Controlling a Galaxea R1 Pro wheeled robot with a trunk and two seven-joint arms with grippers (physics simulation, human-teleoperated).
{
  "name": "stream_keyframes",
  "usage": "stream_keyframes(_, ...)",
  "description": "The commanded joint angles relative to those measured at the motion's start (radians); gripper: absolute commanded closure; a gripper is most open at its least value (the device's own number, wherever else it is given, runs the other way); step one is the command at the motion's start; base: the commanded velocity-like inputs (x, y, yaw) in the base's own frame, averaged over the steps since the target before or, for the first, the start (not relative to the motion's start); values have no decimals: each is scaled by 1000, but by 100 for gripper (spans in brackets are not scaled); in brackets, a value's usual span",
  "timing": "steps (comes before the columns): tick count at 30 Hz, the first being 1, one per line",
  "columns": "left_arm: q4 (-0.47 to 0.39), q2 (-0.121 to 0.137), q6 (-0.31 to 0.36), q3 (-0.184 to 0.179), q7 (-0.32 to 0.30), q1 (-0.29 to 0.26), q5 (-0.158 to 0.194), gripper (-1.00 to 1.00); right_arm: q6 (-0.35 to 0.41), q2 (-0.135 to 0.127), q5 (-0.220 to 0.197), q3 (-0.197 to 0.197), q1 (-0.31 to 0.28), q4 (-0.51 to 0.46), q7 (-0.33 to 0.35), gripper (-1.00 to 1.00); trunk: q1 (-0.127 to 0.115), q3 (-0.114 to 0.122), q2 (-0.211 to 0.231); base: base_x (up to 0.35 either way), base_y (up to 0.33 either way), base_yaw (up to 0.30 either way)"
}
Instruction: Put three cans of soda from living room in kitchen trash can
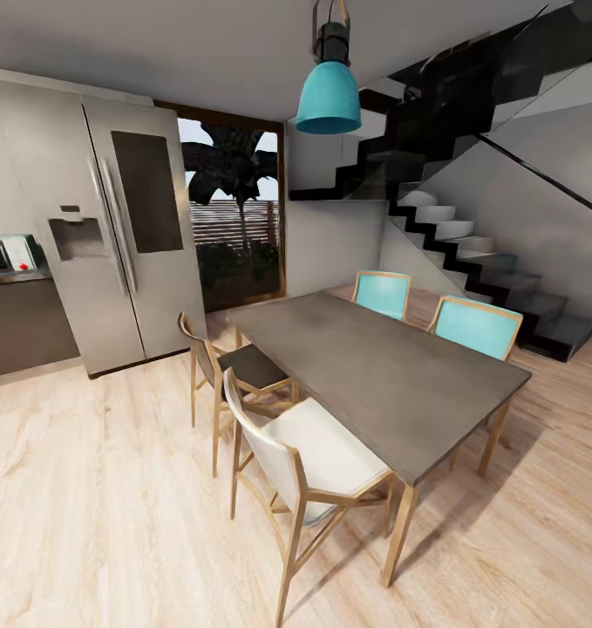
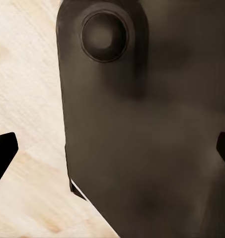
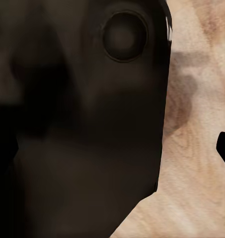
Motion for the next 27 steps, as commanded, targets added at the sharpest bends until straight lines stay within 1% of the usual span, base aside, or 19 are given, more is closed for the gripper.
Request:
stream_keyframes(1,0,0,0,0,0,0,0,-100,0,0,0,0,0,0,0,-100,0,0,0,0,0,0)
stream_keyframes(3,2,-2,-4,-5,-8,0,-1,-100,1,-4,-8,-6,-2,-1,4,-100,0,0,0,0,0,0)
stream_keyframes(26,1,-2,-4,-4,-8,0,-1,-100,1,-4,-5,-6,-2,-1,5,-100,0,0,0,0,0,0)
stream_keyframes(27,-5,-2,-10,-4,-8,-3,0,-100,-1,-10,-5,-5,-2,-5,5,-100,0,0,0,0,0,0)
